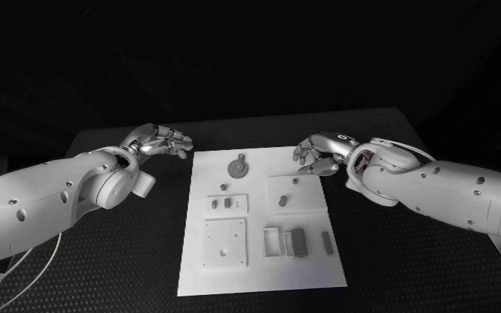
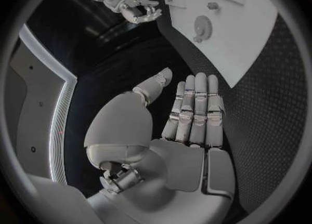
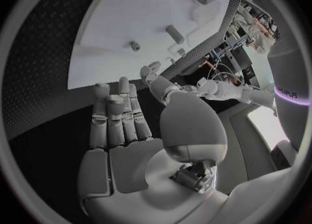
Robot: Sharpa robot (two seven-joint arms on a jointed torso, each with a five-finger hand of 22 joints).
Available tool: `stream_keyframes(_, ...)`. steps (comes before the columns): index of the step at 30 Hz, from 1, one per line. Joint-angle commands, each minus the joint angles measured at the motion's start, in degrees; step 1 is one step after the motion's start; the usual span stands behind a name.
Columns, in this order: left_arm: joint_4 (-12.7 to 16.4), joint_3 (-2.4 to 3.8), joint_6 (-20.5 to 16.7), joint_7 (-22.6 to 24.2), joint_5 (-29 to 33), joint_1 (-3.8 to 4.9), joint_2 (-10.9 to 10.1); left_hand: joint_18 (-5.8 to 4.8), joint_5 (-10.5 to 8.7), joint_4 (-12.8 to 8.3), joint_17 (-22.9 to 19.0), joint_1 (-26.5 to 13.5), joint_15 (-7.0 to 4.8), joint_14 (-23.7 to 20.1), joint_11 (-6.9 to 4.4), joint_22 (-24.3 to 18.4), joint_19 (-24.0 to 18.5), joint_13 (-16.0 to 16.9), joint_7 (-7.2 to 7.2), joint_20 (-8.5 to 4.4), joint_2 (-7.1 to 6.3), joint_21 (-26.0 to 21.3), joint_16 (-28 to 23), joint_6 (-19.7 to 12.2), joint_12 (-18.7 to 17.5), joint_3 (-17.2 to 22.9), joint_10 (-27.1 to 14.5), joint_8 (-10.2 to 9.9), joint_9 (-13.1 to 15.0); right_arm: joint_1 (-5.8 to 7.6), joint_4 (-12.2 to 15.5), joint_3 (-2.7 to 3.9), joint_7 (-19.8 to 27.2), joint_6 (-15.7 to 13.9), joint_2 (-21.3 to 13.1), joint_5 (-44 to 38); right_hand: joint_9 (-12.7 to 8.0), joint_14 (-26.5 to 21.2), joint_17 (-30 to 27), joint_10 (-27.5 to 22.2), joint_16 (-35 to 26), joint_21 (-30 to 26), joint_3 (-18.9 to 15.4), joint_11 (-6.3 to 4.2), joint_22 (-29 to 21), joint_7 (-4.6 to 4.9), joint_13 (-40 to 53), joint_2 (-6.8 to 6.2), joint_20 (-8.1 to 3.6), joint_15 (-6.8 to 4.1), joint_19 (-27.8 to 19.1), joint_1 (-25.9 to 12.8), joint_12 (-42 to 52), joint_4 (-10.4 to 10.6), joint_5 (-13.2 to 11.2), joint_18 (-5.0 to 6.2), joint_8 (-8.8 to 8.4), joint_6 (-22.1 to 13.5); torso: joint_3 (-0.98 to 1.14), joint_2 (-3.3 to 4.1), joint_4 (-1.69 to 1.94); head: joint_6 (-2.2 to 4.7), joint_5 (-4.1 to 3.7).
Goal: Assemble the parts on the task board
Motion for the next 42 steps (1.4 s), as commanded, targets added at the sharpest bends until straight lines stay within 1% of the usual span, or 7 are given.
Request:
stream_keyframes(1,0.4,0.03,4.1,4.0,6.3,0.05,0.1,0.19,-0.17,0.0,0.0,-0.3,0.08,0.4,-0.05,-0.5,-0.1,-0.2,0.03,0.24,0.55,0.0,-1.0,-0.4,0.1,-0.5,-0.3,0.4,0.0,-0.32,0.4,-0.19,-1.2,4.0,0.0,-8.7,-0.1,1.2,-0.8,2.5,-0.8,-0.5,0.0,-0.31,0.2,-0.30,-2.3,0.07,-0.31,-0.46,0.9,0.8,-1.9,-0.1,-0.1,1.21,0.57,0.9,-0.04,0.04,-0.06,0.26,-0.05)
stream_keyframes(3,0.4,0.02,4.2,4.0,6.7,0.05,0.1,0.22,-0.17,0.0,0.1,-0.4,0.13,0.6,-0.07,-0.9,-0.2,-0.4,0.02,0.32,0.66,0.0,-1.6,-0.4,0.1,-0.8,-0.2,0.5,0.0,-0.56,0.7,-0.55,-1.6,4.7,-0.1,-10.1,-0.1,1.8,-1.0,3.5,-1.0,-0.6,0.0,-0.45,0.1,-0.36,-3.0,0.14,-0.44,-0.50,1.2,1.0,-2.5,-0.1,-0.1,1.21,0.76,1.3,-0.10,0.00,-0.05,0.27,-0.05)
stream_keyframes(9,0.4,0.02,4.1,4.2,6.7,0.03,0.0,0.28,-0.17,-0.1,0.3,-0.4,0.20,0.8,-0.05,-1.2,-0.2,-0.5,0.17,0.37,0.76,0.0,-2.2,-0.4,0.1,-1.0,-0.1,0.6,0.0,-1.45,0.8,-1.25,-2.7,4.3,0.5,-13.7,-0.3,2.7,-1.4,5.5,-1.3,-0.8,-0.2,-0.75,0.0,-0.51,-4.7,0.08,-0.71,-0.77,2.0,1.1,-4.0,-0.2,0.0,1.21,1.04,1.9,-0.03,0.13,-0.08,0.46,0.14)
stream_keyframes(16,0.4,0.01,4.2,4.1,6.7,0.03,0.1,0.33,-0.16,-0.1,0.4,-0.4,0.26,1.0,-0.09,-1.5,-0.2,-0.6,0.28,0.42,0.82,0.0,-2.7,-0.4,0.1,-1.1,0.1,0.6,0.0,-2.17,0.1,-1.34,-3.6,3.4,1.6,-15.5,-0.4,2.9,-1.5,6.1,-1.4,-1.0,-0.2,-0.81,0.0,-0.55,-5.4,0.10,-0.79,-0.84,2.2,1.2,-4.6,-0.2,0.0,1.21,1.09,2.0,0.08,0.19,0.05,0.28,0.38)
stream_keyframes(23,0.3,0.01,4.3,4.0,6.7,0.03,0.1,0.37,-0.16,-0.1,0.5,-0.4,0.33,1.0,-0.07,-1.7,-0.1,-0.6,0.39,0.46,0.80,0.0,-2.9,-0.4,0.1,-1.3,0.1,0.6,0.0,-2.34,-0.2,-1.35,-4.2,2.6,2.3,-16.0,-0.5,2.9,-1.5,6.3,-1.5,-1.0,-0.2,-0.84,0.0,-0.56,-5.7,0.23,-0.83,-0.87,2.3,1.3,-4.9,-0.2,0.0,1.21,1.08,2.0,0.01,0.16,0.01,-0.06,0.62)
stream_keyframes(30,0.2,0.01,4.4,3.8,6.8,0.03,0.0,0.40,-0.16,-0.1,0.6,-0.5,0.38,1.1,-0.05,-1.8,-0.1,-0.7,0.47,0.51,0.81,0.0,-3.2,-0.5,0.1,-1.3,0.0,0.6,-0.1,-2.41,-0.6,-1.37,-4.4,3.4,2.9,-16.2,-0.6,3.0,-1.6,7.0,-1.6,-1.1,-0.1,-0.95,0.0,-0.59,-6.0,0.50,-0.86,-0.97,2.4,1.4,-5.1,-0.2,0.0,1.21,1.11,2.1,0.00,0.12,-0.06,-0.28,0.67)
stream_keyframes(42,0.1,0.01,4.6,3.5,6.8,0.03,0.0,0.44,-0.14,-0.1,0.8,-0.4,0.43,1.2,-0.01,-2.1,-0.2,-0.8,0.53,0.58,0.89,0.0,-3.5,-0.6,0.0,-1.4,0.0,0.6,-0.1,-2.65,-1.1,-1.46,-6.2,3.3,3.6,-19.1,-0.4,3.5,-1.6,10.3,-1.7,-1.2,0.1,-2.02,0.2,-1.59,-6.6,2.83,-1.12,-2.00,2.8,2.6,-5.1,-0.3,0.0,1.21,2.23,4.3,-0.01,0.10,-0.06,-0.47,0.62)
